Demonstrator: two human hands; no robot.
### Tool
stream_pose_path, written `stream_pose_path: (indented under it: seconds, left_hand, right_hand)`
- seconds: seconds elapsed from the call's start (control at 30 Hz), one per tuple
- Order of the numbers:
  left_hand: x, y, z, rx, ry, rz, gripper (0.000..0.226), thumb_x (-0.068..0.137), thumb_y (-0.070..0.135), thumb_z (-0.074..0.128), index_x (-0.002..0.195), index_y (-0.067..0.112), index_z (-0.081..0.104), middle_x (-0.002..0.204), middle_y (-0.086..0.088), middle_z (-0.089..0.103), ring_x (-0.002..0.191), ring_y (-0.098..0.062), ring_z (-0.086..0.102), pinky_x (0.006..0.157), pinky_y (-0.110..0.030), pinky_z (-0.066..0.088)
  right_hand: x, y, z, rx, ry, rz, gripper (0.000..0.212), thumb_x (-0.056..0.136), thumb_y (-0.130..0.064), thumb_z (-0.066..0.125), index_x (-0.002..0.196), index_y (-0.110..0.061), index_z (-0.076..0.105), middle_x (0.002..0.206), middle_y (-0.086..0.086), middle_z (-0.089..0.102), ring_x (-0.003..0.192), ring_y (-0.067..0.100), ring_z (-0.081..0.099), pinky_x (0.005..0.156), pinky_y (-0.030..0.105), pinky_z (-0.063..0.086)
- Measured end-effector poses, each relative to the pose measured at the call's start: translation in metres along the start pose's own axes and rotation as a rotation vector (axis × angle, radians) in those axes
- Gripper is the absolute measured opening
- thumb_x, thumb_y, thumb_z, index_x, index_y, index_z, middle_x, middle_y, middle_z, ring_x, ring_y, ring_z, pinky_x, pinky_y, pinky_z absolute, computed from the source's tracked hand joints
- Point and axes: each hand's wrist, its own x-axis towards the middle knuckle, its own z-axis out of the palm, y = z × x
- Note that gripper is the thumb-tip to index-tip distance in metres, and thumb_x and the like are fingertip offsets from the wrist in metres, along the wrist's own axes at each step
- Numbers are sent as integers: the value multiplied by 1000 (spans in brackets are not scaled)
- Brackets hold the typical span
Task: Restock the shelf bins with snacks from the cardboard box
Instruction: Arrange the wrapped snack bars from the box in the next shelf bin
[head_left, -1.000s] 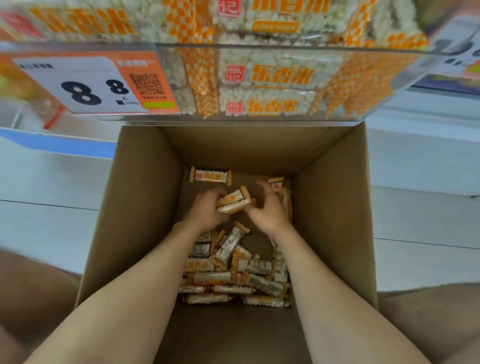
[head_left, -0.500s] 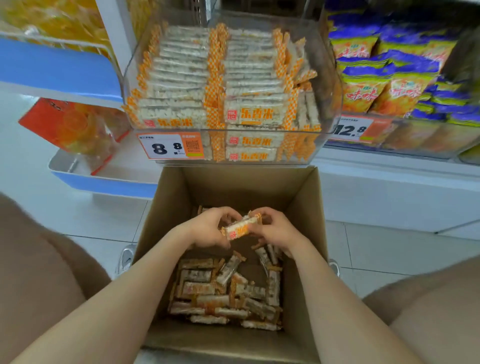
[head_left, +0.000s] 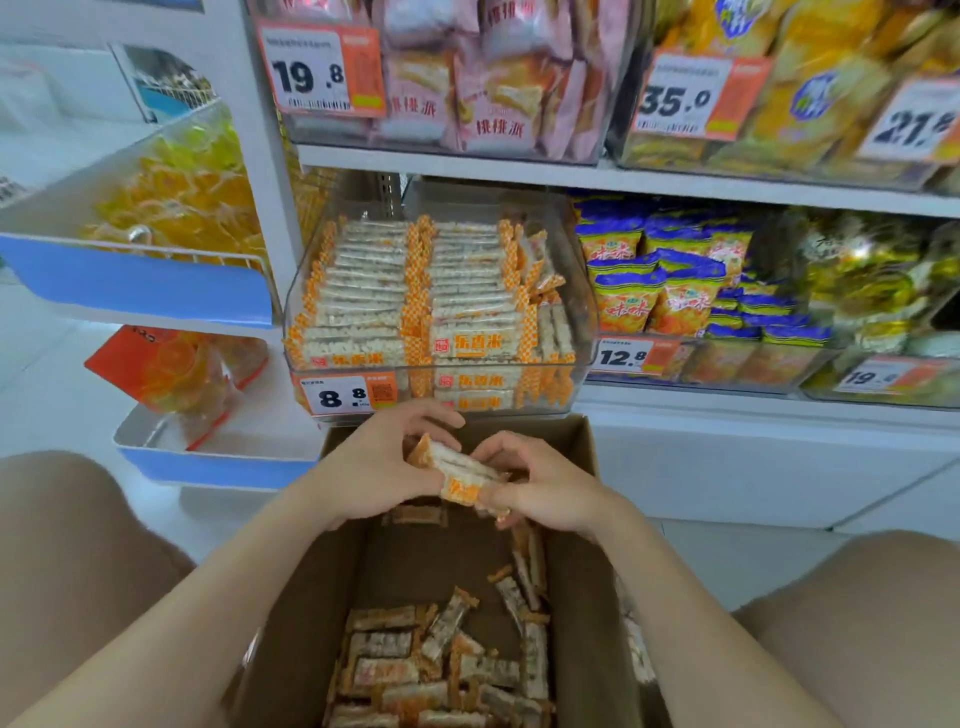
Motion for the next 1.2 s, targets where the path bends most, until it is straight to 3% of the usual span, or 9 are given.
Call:
stream_pose_path:
  seconds: [0.07, 0.13, 0.27, 0.4, 0.5, 0.7, 0.8, 1.03, 1.2]
  left_hand:
    - [-1, 18, -5, -103, 105, 93, 58, 82, 4, 78, 126, 38, 62, 118, 13, 73, 117, -5, 65, 95, -34, 54]
    - [5, 35, -10, -198, 216, 182, 57, 85, 3, 80, 128, 34, 61, 121, 10, 72, 117, -11, 67, 90, -32, 55]
    - [23, 69, -19, -310, 345, 318, 52, 85, 14, 87, 128, 30, 62, 117, 2, 73, 99, -22, 75, 84, -41, 61]
    - [38, 79, -23, 117, 460, 396, 48, 97, 33, 72, 141, 29, 53, 135, 17, 61, 122, 1, 58, 99, -25, 50]
    - [50, 65, -25, 453, 507, 440, 35, 99, 26, 64, 134, 24, 59, 134, 10, 58, 125, -5, 51, 107, -35, 44]
    - [70, 57, -20, 728, 451, 394, 35, 98, 32, 58, 133, 26, 59, 138, 8, 51, 133, -17, 47, 109, -43, 35]
    - [77, 52, -19, 830, 428, 380, 39, 101, 41, 53, 138, 27, 54, 140, 6, 50, 131, -20, 48, 109, -45, 36]
    - [81, 50, -15, 1014, 445, 317, 45, 101, 45, 42, 141, 26, 50, 145, 1, 49, 136, -28, 46, 110, -50, 34]
    - [75, 41, -12, 1128, 474, 166, 62, 105, 52, 29, 159, 24, 36, 163, -8, 39, 146, -40, 37, 114, -67, 28]
  right_hand:
    - [-13, -22, -12, -130, 64, -90, 30, 88, -32, 79, 113, -34, 63, 114, -9, 70, 106, 7, 69, 97, 42, 58]
    - [-27, -41, -21, -215, 219, -188, 26, 85, -36, 82, 104, -34, 66, 100, -10, 73, 93, 5, 69, 89, 37, 58]
    - [-46, -70, -34, -99, 508, -350, 40, 86, -22, 81, 116, -34, 57, 95, -7, 71, 86, 11, 68, 71, 22, 53]
    - [-42, -82, -62, -99, 757, -389, 36, 83, -22, 80, 110, -32, 57, 86, -3, 70, 77, 12, 68, 60, 27, 54]
    - [-34, -86, -90, -290, 951, -299, 29, 88, -29, 77, 111, -27, 61, 70, -3, 66, 64, 13, 64, 55, 28, 51]
    - [0, -96, -117, -758, 902, -138, 33, 90, -46, 69, 114, -23, 66, 59, -5, 58, 60, 14, 58, 56, 30, 44]
    - [16, -106, -106, -939, 873, -66, 32, 95, -45, 62, 113, -19, 66, 88, 2, 65, 81, 27, 66, 62, 33, 45]
    - [25, -103, -84, -1094, 800, -102, 20, 100, -33, 58, 91, -20, 46, 77, 0, 50, 79, 29, 67, 62, 33, 37]
    - [22, -92, -97, -1090, 683, -217, 31, 106, -45, 48, 93, -21, 62, 77, -4, 56, 88, 27, 62, 79, 40, 39]
